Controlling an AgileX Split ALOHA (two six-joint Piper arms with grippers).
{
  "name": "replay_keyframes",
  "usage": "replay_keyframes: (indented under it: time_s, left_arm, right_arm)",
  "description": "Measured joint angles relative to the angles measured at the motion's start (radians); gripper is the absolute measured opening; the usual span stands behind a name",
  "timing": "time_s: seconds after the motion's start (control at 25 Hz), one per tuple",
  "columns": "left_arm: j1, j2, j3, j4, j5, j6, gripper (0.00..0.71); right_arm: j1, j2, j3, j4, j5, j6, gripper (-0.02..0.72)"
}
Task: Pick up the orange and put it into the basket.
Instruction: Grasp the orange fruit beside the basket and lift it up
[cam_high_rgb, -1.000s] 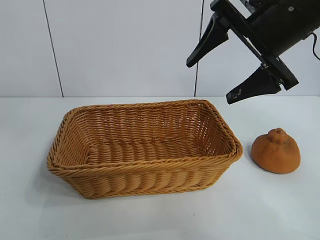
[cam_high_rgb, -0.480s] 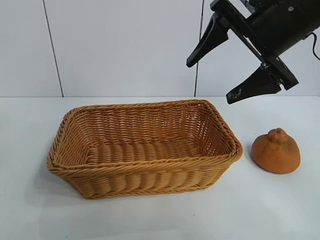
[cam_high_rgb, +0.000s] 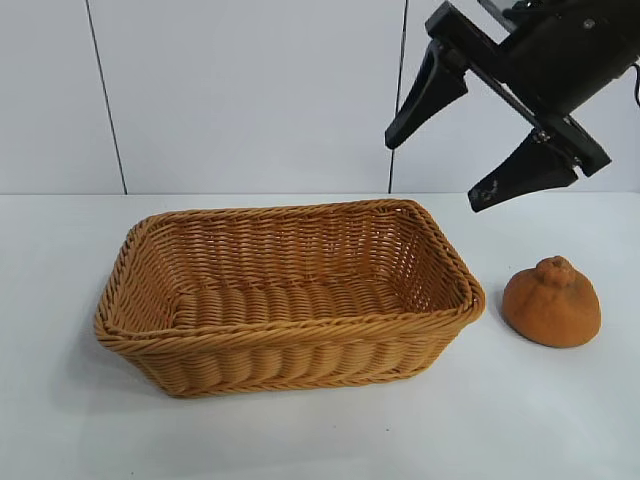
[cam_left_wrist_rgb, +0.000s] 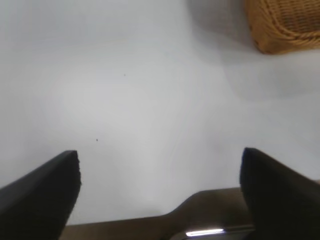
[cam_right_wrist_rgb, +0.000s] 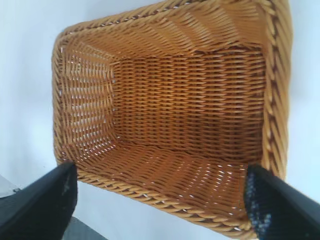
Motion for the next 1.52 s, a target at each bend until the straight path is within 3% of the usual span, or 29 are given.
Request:
replay_keyframes:
  time_s: [0.12,0.32,0.44,0.72,1.52]
  left_arm:
    - [0.0,-0.111,0.0,0.0,0.0,0.0,0.615]
    - [0.0,-0.268,0.001,0.0,0.0,0.0,0.615]
    - [0.0,-0.272,0.001,0.001,0.0,0.0,0.615]
    - [0.0,-0.273,0.001,0.001,0.0,0.0,0.615]
    - [0.0,-0.273,0.002,0.001,-0.002,0.0,0.615]
  right_arm:
    - [0.0,0.0,-0.048,-0.112,0.022,0.058,0.619]
    - [-0.012,0.0,-0.073,-0.351,0.033,0.202,0.619]
    - [-0.058,0.0,-0.073,-0.435,0.038,0.246,0.619]
    - [-0.16,0.005,-0.073,-0.458,0.037,0.257,0.619]
    - [-0.166,0.364,-0.071,-0.488,-0.048,0.253,0.608]
